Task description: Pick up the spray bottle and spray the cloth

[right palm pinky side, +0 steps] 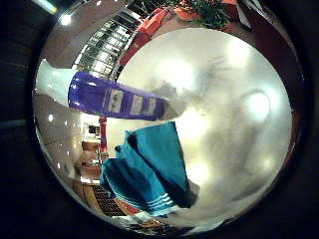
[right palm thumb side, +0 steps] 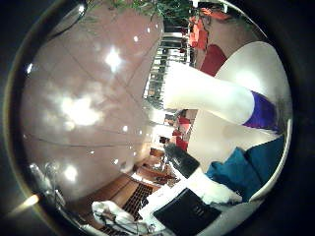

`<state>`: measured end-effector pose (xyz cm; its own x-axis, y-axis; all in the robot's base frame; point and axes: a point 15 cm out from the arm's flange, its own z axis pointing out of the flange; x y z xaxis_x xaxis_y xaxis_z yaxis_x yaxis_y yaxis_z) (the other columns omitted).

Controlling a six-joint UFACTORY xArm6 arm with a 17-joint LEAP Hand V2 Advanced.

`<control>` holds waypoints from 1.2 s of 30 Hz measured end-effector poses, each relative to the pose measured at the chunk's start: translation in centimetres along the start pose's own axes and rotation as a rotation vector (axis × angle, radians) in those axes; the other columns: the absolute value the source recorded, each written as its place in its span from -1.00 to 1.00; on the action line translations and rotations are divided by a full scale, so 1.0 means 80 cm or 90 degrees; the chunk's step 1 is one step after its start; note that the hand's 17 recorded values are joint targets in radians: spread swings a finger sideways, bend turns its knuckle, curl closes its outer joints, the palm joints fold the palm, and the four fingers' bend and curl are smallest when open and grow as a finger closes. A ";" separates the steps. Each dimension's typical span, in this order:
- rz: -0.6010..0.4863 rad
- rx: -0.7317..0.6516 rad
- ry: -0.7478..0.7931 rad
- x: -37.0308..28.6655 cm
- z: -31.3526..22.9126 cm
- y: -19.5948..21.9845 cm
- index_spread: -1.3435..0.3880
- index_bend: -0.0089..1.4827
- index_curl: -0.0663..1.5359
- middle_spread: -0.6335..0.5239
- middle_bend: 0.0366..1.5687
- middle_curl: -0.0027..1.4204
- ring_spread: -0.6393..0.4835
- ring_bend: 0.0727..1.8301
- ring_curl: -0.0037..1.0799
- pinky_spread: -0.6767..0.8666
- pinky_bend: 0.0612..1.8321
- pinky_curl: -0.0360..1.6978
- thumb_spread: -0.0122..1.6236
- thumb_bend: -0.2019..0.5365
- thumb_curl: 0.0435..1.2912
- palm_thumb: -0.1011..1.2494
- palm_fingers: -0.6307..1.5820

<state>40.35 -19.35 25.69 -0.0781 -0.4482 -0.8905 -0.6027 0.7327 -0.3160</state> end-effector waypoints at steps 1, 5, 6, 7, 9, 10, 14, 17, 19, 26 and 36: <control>-0.002 -0.002 -0.001 -0.003 0.005 -0.001 0.45 -0.78 -0.60 0.46 -0.71 -0.51 0.54 -0.52 -0.51 0.40 -0.56 -0.60 0.26 -0.52 -0.54 0.05 -0.33; -0.008 -0.019 -0.002 -0.012 0.027 0.003 0.45 -0.78 -0.59 0.43 -0.69 -0.50 0.51 -0.51 -0.51 0.39 -0.56 -0.60 0.26 -0.52 -0.54 0.05 -0.28; -0.010 -0.024 -0.002 -0.014 0.032 0.004 0.45 -0.78 -0.59 0.41 -0.69 -0.50 0.51 -0.50 -0.51 0.37 -0.56 -0.61 0.26 -0.52 -0.54 0.05 -0.28; -0.011 -0.030 -0.002 -0.015 0.039 0.007 0.45 -0.77 -0.58 0.40 -0.68 -0.50 0.49 -0.50 -0.52 0.37 -0.56 -0.61 0.26 -0.52 -0.54 0.05 -0.26; -0.014 -0.040 -0.001 -0.019 0.053 0.011 0.44 -0.77 -0.58 0.35 -0.66 -0.50 0.46 -0.44 -0.50 0.34 -0.57 -0.62 0.26 -0.51 -0.54 0.07 -0.19; -0.016 -0.046 -0.004 -0.023 0.061 0.015 0.44 -0.77 -0.57 0.32 -0.64 -0.49 0.44 -0.40 -0.48 0.32 -0.57 -0.62 0.26 -0.51 -0.54 0.08 -0.13; -0.022 -0.067 -0.012 -0.034 0.081 0.028 0.35 -0.76 -0.57 0.11 -0.46 -0.42 0.14 -0.15 -0.39 0.08 -0.49 -0.64 0.27 -0.47 -0.46 0.24 0.18; -0.016 -0.065 -0.027 -0.041 0.090 0.031 0.24 -0.75 -0.55 -0.07 -0.32 -0.34 -0.14 0.02 -0.27 -0.32 -0.16 -0.56 0.23 -0.46 -0.36 0.44 0.52; -0.013 -0.061 -0.047 -0.053 0.102 0.034 0.19 -0.67 -0.50 -0.11 -0.24 -0.30 -0.17 0.06 -0.23 -0.48 -0.09 -0.52 0.21 -0.49 -0.34 0.48 0.67; -0.027 -0.077 -0.089 -0.085 0.121 0.047 0.27 0.14 -0.18 -0.04 0.24 -0.16 -0.14 0.27 -0.09 -0.54 0.16 -0.38 0.30 -0.47 -0.35 0.62 0.84; -0.073 -0.154 -0.146 -0.186 0.113 0.082 0.35 0.56 -0.07 -0.01 0.65 -0.10 -0.14 0.55 0.09 -0.35 0.37 -0.06 0.31 -0.48 -0.20 0.75 0.66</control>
<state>44.76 -3.26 33.89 0.1653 -0.3733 -0.9128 -0.7701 0.5293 -0.3560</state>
